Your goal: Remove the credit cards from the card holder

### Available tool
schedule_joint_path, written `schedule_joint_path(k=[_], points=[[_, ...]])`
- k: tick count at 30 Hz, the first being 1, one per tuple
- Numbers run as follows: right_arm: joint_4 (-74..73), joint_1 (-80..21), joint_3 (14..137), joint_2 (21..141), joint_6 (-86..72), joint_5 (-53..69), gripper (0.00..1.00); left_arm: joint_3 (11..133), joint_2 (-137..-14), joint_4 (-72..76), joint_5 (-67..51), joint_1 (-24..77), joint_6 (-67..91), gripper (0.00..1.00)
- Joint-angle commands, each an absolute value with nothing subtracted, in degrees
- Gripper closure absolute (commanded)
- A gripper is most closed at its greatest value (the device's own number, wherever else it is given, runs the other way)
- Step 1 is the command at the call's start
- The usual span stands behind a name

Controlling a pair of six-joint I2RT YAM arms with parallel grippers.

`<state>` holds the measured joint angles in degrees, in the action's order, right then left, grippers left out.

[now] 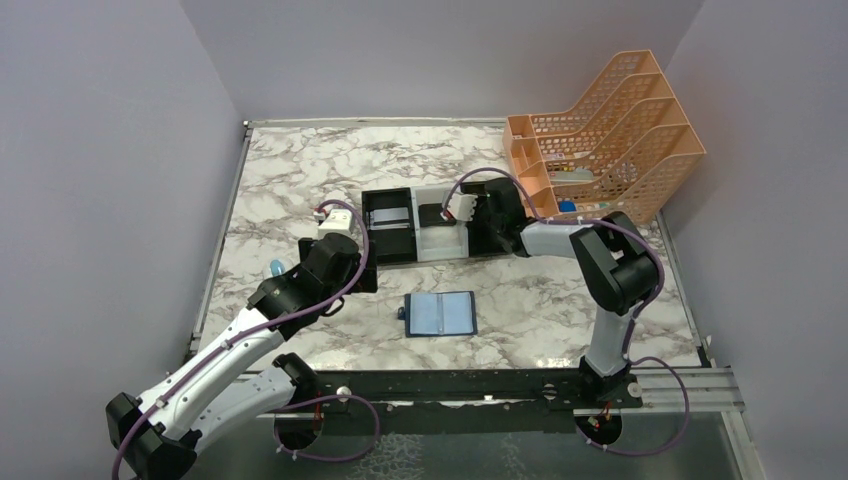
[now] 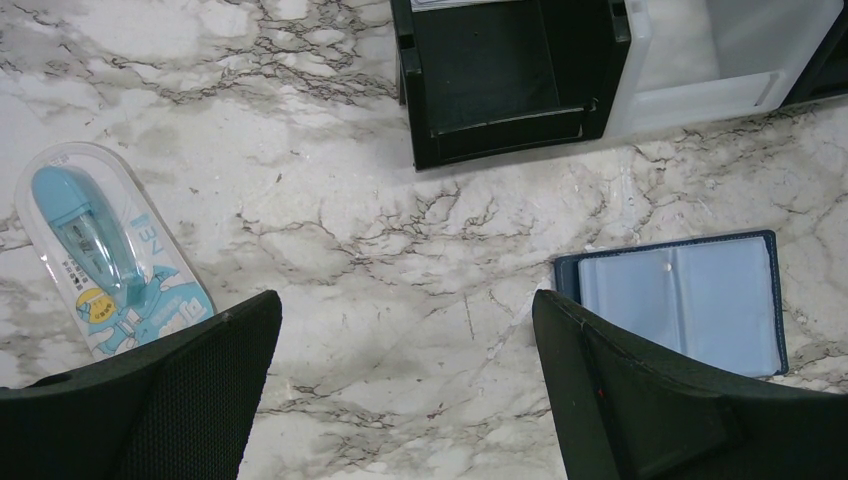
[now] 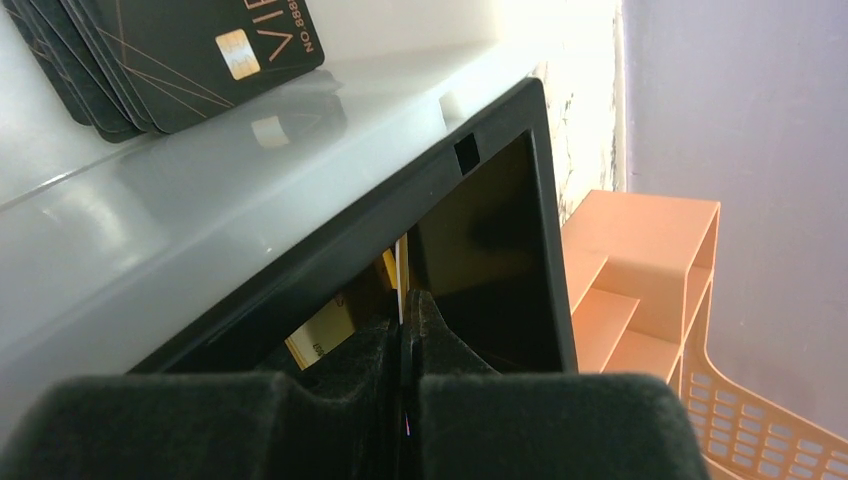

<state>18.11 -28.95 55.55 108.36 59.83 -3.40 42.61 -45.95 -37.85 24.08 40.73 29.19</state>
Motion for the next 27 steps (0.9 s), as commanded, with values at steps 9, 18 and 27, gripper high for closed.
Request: schedule_joint_path(k=[9, 18, 27], points=[[17.76, -28.49, 56.32, 111.19, 59.2, 0.09, 0.88, 42.1, -45.81, -37.69, 25.74, 40.88, 29.09, 0.01], [16.01, -28.28, 56.46, 110.68, 58.89, 0.77, 0.81, 42.1, -46.01, -37.76, 25.74, 40.87, 29.09, 0.01], [13.65, -28.19, 56.33, 109.41, 58.49, 1.49, 0.64, 42.1, -45.89, -37.67, 25.63, 40.87, 29.1, 0.01]])
